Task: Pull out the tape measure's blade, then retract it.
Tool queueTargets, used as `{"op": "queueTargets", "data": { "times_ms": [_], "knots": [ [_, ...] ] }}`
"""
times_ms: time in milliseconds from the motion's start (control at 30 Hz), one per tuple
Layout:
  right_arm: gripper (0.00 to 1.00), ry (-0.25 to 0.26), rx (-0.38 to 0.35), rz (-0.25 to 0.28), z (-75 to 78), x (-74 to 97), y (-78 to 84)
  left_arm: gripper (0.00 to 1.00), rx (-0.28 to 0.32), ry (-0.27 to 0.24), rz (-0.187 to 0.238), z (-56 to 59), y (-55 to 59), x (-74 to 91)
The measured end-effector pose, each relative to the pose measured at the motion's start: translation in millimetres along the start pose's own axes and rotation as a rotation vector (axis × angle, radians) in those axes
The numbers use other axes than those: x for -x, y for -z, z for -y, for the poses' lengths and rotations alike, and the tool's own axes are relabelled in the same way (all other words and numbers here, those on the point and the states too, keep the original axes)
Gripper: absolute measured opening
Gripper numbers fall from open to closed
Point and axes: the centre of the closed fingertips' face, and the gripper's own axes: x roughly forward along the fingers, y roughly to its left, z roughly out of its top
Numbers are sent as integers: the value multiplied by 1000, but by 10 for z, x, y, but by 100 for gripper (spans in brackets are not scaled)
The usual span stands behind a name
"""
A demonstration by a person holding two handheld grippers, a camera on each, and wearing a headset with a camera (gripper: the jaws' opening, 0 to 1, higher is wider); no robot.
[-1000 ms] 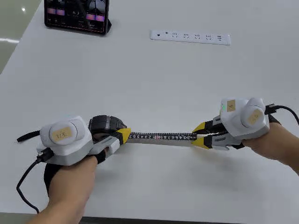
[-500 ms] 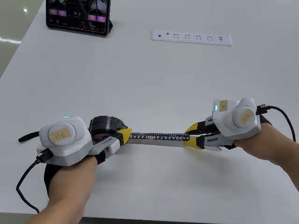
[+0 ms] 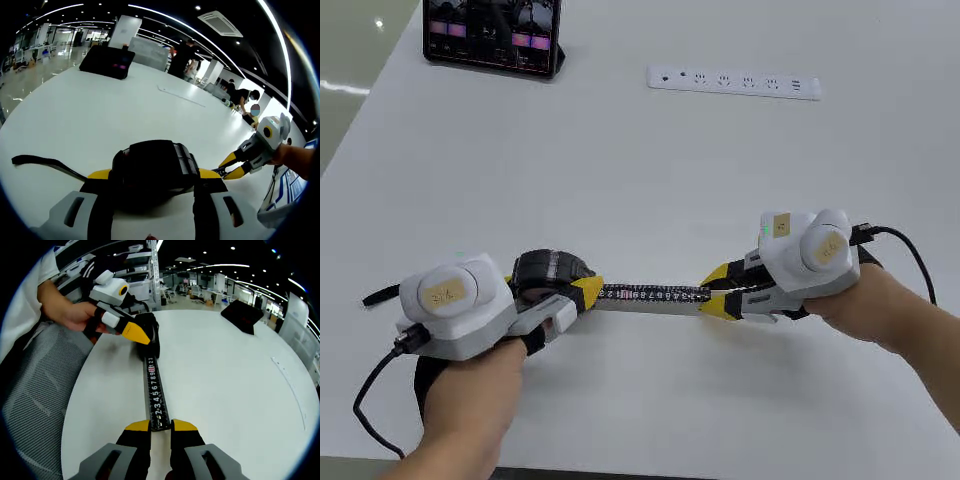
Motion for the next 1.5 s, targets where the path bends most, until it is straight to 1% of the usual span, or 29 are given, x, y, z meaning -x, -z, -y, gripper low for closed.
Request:
{"op": "queueTargets", "data": {
  "times_ms": [367,667,867,1133,1500],
  "knots": [
    [11,-21,0,31,-30,-134,-160,60,6,5,1,7,-5,3],
    [11,-31,-2,46,-44,-218,-249,60,12,8,4,2,-6,4],
    [11,-40,-7,60,-73,-313,-311,60,7,10,1,-2,2,6],
    [11,-49,-22,80,-92,-374,-395,60,11,13,1,-4,5,6],
    [11,-58,-20,94,-110,-461,-495,60,14,15,2,-12,0,5]
  ]
}}
